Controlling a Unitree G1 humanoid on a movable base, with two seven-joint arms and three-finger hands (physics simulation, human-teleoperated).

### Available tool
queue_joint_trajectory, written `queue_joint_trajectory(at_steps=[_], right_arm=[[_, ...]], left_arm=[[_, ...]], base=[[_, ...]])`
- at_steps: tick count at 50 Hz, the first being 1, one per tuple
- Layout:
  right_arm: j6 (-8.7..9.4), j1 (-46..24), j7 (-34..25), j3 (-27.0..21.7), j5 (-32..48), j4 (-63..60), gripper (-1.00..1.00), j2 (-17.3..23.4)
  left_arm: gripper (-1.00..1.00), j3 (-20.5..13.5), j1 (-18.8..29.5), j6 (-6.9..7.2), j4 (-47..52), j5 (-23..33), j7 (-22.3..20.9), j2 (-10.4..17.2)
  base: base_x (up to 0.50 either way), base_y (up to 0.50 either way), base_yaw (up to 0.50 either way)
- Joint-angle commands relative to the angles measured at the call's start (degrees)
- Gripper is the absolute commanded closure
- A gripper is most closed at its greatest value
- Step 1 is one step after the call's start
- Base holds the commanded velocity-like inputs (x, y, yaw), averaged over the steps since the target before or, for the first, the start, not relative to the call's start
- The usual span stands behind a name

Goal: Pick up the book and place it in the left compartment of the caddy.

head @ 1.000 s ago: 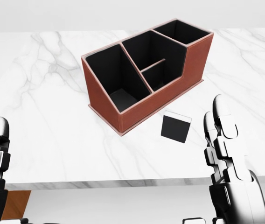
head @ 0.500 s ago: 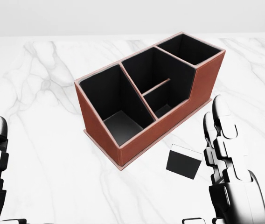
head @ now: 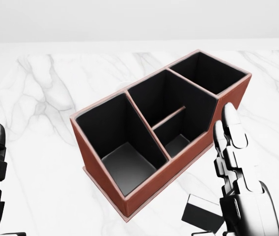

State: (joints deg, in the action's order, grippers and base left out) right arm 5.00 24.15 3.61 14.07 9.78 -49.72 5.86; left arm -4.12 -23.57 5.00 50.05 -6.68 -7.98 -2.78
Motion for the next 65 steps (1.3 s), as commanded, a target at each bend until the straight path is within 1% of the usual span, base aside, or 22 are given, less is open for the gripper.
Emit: queue_joint_trajectory(at_steps=[1,16,22,23,30,35,41,43,50,52,54,56,60,65], right_arm=[[0.0,0.15,0.03,0.24,0.44,0.23,-1.0,0.18],[0.0,-0.45,0.17,0.44,1.18,0.93,-1.0,0.13],[0.0,-0.51,0.04,-0.55,0.27,0.7,-1.0,-0.25],[0.0,-0.38,-0.26,-0.87,-0.58,0.51,-1.0,-0.38],[0.0,-0.17,-0.16,-0.81,0.26,0.05,-1.0,-0.44],[0.0,-0.31,0.07,-0.21,2.31,0.69,-1.0,-0.19],[0.0,-0.28,-0.04,0.1,2.51,1.15,-1.0,-0.12],[0.0,-0.12,-0.23,-0.59,0.92,0.94,-1.0,-0.35],[0.0,0.23,-1.13,0.01,3.8,6.33,-1.0,0.52],[0.0,0.67,-2.23,0.74,6.41,4.43,-1.0,1.32],[0.0,1.44,-4.1,-0.07,8.03,-1.41,-1.0,1.74],[0.0,2.17,-5.68,-0.55,10.08,-3.35,-1.0,2.13],[0.0,4.77,-9.73,-3.38,13.48,-5.26,-1.0,2.46],[0.0,7.47,-16.23,-7.78,18.55,-7.57,-1.0,0.9]], left_arm=[[-1.0,0.11,-0.17,0.0,0.34,-0.06,0.02,-0.03],[-1.0,-0.28,0.18,0.0,0.25,-0.26,-0.08,-0.09],[-1.0,0.18,-0.07,0.0,0.19,-0.02,0.0,-0.08],[-1.0,0.25,-0.07,0.0,0.14,0.0,0.02,-0.03],[-1.0,0.19,-0.25,0.0,0.21,-0.2,0.02,0.02],[-1.0,0.34,-0.38,0.0,0.24,-0.11,0.02,0.06],[-1.0,0.25,-0.45,0.0,0.51,-0.23,-0.01,0.03],[-1.0,0.4,-0.59,0.0,0.58,-0.17,-0.03,0.02],[-1.0,0.63,-0.56,0.0,0.06,-0.01,0.09,0.18],[-1.0,0.6,-0.43,0.0,0.1,-0.06,0.16,0.2],[-1.0,0.83,-0.62,0.0,0.07,0.11,0.18,0.2],[-1.0,0.79,-0.65,0.0,0.49,0.0,0.23,0.25],[-1.0,0.89,-0.45,0.0,-0.27,0.13,0.19,0.26],[-1.0,1.28,-1.16,0.0,0.32,0.22,0.32,0.35]], base=[[0.5,0.0,0.0],[0.5,0.01,0.0],[0.5,0.05,0.0],[0.0,0.0,0.0],[0.0,0.0,0.0],[0.0,0.0,0.0],[0.0,0.45,0.0],[0.0,0.23,0.0],[0.0,0.0,0.0],[0.0,0.0,0.0],[0.0,0.0,0.0],[0.0,0.0,0.0],[0.0,0.0,0.0],[0.0,0.0,0.0]])
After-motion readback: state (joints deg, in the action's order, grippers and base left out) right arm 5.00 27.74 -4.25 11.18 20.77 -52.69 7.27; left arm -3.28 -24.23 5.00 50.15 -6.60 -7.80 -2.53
